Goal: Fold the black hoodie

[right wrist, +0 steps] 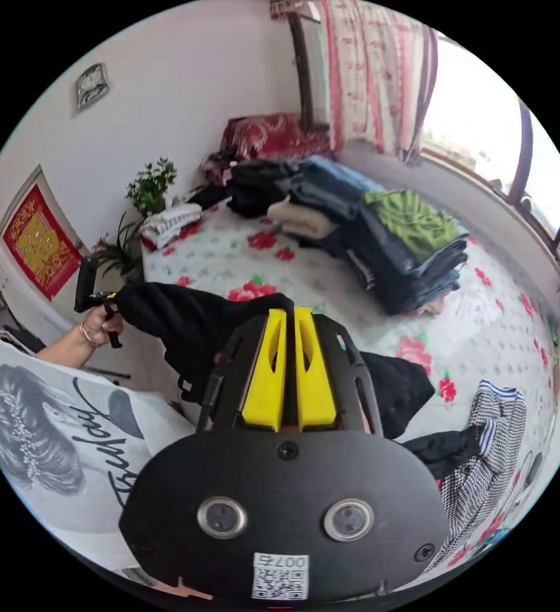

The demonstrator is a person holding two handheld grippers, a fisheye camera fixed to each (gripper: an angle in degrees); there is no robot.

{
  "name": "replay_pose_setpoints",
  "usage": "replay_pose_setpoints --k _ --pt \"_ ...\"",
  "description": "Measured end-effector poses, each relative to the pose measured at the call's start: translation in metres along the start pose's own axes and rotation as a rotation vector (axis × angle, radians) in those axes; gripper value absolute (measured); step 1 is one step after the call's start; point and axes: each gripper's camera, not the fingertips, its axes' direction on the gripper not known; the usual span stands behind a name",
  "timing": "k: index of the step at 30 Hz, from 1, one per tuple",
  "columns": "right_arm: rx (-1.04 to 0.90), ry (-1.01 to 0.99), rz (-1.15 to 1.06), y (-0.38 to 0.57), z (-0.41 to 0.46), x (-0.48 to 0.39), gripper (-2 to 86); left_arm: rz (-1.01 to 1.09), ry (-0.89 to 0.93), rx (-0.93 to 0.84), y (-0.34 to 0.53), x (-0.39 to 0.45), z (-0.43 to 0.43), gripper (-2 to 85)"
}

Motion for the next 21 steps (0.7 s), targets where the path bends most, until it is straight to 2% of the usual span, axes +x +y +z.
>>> replay_pose_setpoints --k 4,6,8,11,14,16,18,19,21 --pt "0.253 0.198 -0.080 -0.002 -0.145 -0.022 0.2 0.254 0.021 0.235 -0.061 0.098 -0.068 1.8" --pt "0.410 0.360 -0.194 0.010 -0.224 -0.062 0.3 0.375 0.002 0.376 -0.076 0.152 -0.110 1.4" --pt "0.518 0.429 -0.223 0.020 -0.276 -0.081 0.3 0.503 -0.032 0.612 -0.082 0.219 -0.172 1.0" --pt "0.713 0.443 -0.240 0.038 -0.353 -0.096 0.5 0.625 0.010 0.880 -0.082 0.283 -0.240 0.9" --pt "0.808 0.497 -0.270 0.044 -0.399 -0.101 0.5 0.736 0.012 1.034 -0.092 0.338 -0.272 1.3" --pt "0.804 0.564 -0.260 0.040 -0.406 -0.093 0.6 0.766 0.000 1.064 -0.110 0.364 -0.267 1.8" --pt "0.719 0.603 -0.177 0.027 -0.392 -0.055 0.9 0.762 -0.022 1.019 -0.142 0.384 -0.239 2.7" --pt "0.681 0.602 -0.148 0.023 -0.384 -0.041 1.0 0.746 -0.039 0.919 -0.173 0.394 -0.204 3.6" --pt "0.489 0.571 0.000 0.015 -0.333 0.037 1.8 0.706 -0.074 0.665 -0.229 0.397 -0.126 7.0"
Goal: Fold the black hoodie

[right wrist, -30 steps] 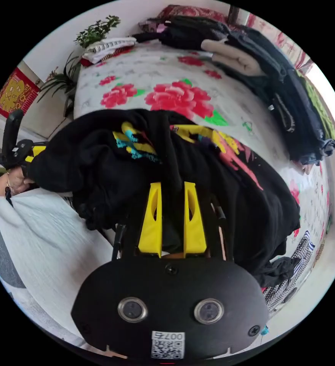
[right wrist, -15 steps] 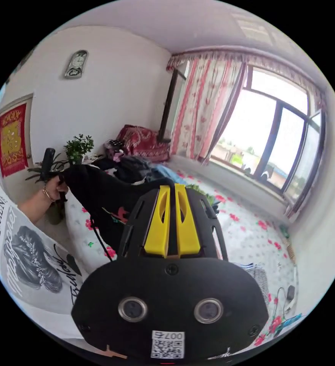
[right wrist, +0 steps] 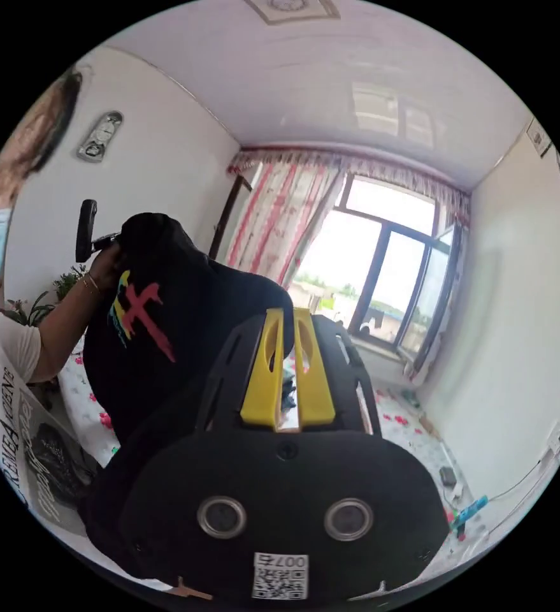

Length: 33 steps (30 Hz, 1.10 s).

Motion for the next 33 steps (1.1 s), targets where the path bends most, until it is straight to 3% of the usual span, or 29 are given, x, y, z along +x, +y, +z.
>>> replay_pose_setpoints --k 2,5,11,17,24,29,33 --pt "-0.206 -0.022 0.082 0.043 0.076 0.034 2.6 -0.034 -0.037 -0.417 0.056 -0.014 0.135 12.4" --pt "-0.589 -0.168 0.325 0.167 0.191 0.097 3.6 -0.193 -0.045 -0.748 0.173 -0.047 0.221 11.3" --pt "-0.761 -0.294 0.658 0.375 0.238 0.127 5.5 -0.341 -0.142 -0.911 0.379 -0.063 0.194 11.3" --pt "-0.890 -0.312 0.513 0.415 0.317 0.096 8.2 -0.545 -0.238 -1.241 0.556 -0.040 0.144 11.7" --pt "-1.122 -0.309 0.232 0.432 0.458 0.079 9.1 -0.585 -0.343 -1.341 0.614 -0.042 0.156 14.4" --pt "-1.228 -0.320 0.247 0.457 0.515 0.091 7.8 -0.543 -0.390 -1.429 0.627 -0.068 0.213 12.9" --pt "-1.236 -0.569 0.027 0.446 0.497 0.055 7.1 -0.582 -0.360 -1.436 0.628 -0.086 0.226 12.5"
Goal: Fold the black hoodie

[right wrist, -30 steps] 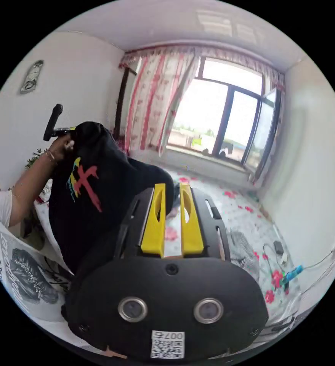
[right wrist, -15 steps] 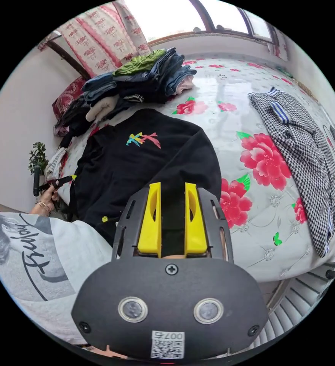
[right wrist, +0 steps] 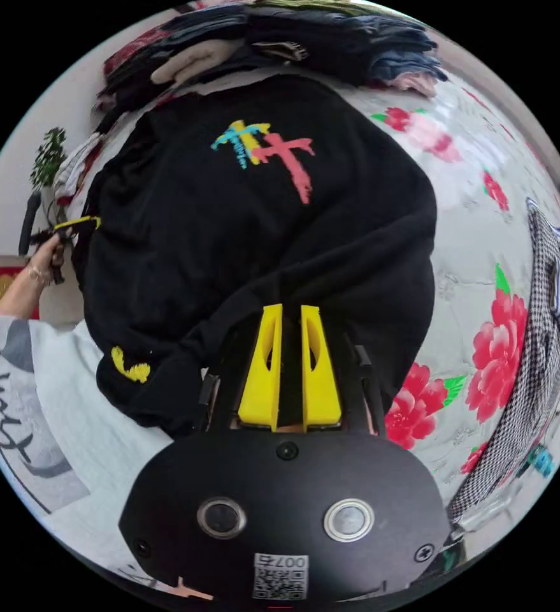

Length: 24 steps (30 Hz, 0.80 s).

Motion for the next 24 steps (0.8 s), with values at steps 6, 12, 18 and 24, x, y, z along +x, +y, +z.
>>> replay_pose_setpoints --k 6,12,18,24 --pt "0.298 -0.036 0.000 -0.060 -0.110 0.080 8.3 -0.053 0.000 0.242 0.012 -0.015 -0.059 9.9" --pt "0.334 -0.052 0.085 -0.191 -0.098 0.164 8.4 -0.070 0.038 0.127 -0.035 -0.029 -0.033 15.5" --pt "0.365 -0.388 -0.121 -0.187 -0.081 0.088 1.9 -0.146 0.085 0.092 -0.058 -0.048 -0.001 14.4" --pt "0.053 -0.701 -0.885 -0.052 -0.082 -0.191 1.4 -0.172 0.085 0.183 -0.047 -0.056 0.002 13.7"
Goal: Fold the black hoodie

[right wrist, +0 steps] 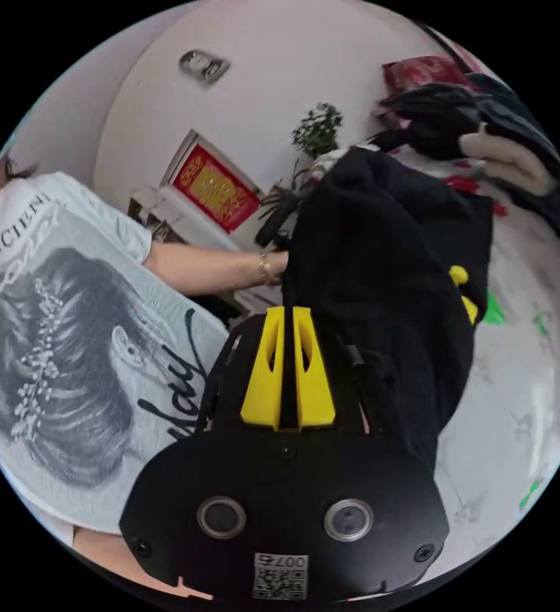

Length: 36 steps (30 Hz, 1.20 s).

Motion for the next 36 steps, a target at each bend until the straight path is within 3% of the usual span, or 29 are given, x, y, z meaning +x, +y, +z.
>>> replay_pose_setpoints --k 3,7,12,14,16,18,20,28,33,36 --pt "-0.189 -0.048 0.033 0.000 0.078 -0.030 2.5 -0.004 0.006 0.031 0.004 -0.006 0.000 13.6" --pt "0.054 -0.189 0.163 0.012 0.014 -0.015 4.7 0.003 0.038 0.053 0.009 -0.019 0.001 13.6" --pt "0.172 0.401 0.260 0.027 -0.066 -0.004 7.3 -0.017 0.075 0.060 0.014 -0.036 -0.001 13.6" --pt "0.159 0.448 0.346 0.029 -0.066 0.023 7.8 -0.017 0.077 0.072 0.021 -0.041 -0.002 13.5" --pt "0.103 0.393 0.419 0.023 -0.047 0.050 7.8 -0.009 0.072 0.076 0.027 -0.045 0.001 13.2" --pt "-0.037 0.197 0.460 0.013 0.003 0.077 6.5 -0.004 0.069 0.076 0.031 -0.049 0.005 12.7" --pt "-0.033 0.184 0.516 0.012 0.013 0.081 5.1 0.018 0.046 0.063 0.032 -0.050 0.010 12.1" --pt "0.422 0.516 0.484 0.045 -0.143 -0.049 1.0 0.122 -0.108 0.033 0.033 -0.031 0.023 11.2" --pt "0.923 0.904 0.584 0.132 -0.259 -0.202 0.0 0.208 -0.209 0.010 0.029 -0.013 0.040 8.7" --pt "1.055 1.211 0.652 0.164 -0.303 -0.295 -0.1 0.271 -0.257 0.002 0.018 -0.004 0.052 7.7"
